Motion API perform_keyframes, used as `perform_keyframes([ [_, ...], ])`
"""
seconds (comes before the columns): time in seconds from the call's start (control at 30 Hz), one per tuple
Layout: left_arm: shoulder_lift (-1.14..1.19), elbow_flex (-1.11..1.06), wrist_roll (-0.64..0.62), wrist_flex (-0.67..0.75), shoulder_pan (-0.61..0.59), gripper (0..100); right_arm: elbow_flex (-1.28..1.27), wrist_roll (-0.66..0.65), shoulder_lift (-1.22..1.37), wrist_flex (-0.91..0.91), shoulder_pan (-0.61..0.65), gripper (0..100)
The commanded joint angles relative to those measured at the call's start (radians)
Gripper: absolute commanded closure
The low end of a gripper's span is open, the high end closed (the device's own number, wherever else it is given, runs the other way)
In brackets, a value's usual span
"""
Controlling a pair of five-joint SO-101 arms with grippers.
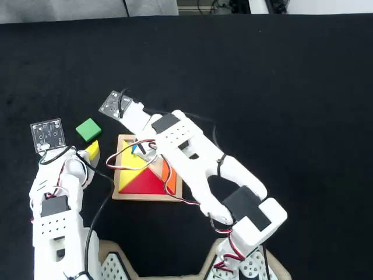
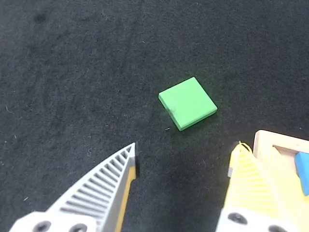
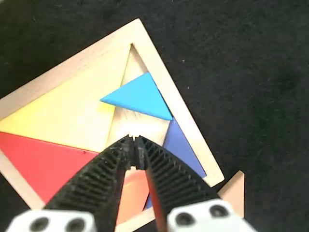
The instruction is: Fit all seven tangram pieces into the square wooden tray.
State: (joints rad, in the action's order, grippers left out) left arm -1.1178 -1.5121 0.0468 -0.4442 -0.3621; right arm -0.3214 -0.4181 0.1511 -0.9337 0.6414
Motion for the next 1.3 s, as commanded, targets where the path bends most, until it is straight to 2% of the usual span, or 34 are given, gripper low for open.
perform_keyframes([
  [0.0, -0.012, 0.013, 0.003, 0.014, -0.031, 70, 0.007, -0.009, -0.027, 0.025, 0.023, 98.8],
  [0.07, -0.012, 0.016, -0.008, 0.014, -0.071, 70, 0.010, -0.009, -0.022, 0.029, 0.037, 98.8],
  [0.2, -0.012, 0.042, -0.129, 0.014, -0.171, 70, 0.004, -0.009, -0.021, 0.060, 0.072, 98.8],
  [0.3, -0.012, 0.047, -0.163, 0.015, -0.213, 70, 0.002, -0.009, -0.021, 0.055, 0.100, 98.8],
  [0.83, -0.012, 0.053, -0.167, 0.011, -0.222, 70, -0.041, 0.034, -0.012, 0.106, 0.149, 98.8],
  [1.27, -0.012, 0.053, -0.167, 0.012, -0.225, 70, 0.041, 0.028, 0.096, 0.120, 0.144, 98.8],
])
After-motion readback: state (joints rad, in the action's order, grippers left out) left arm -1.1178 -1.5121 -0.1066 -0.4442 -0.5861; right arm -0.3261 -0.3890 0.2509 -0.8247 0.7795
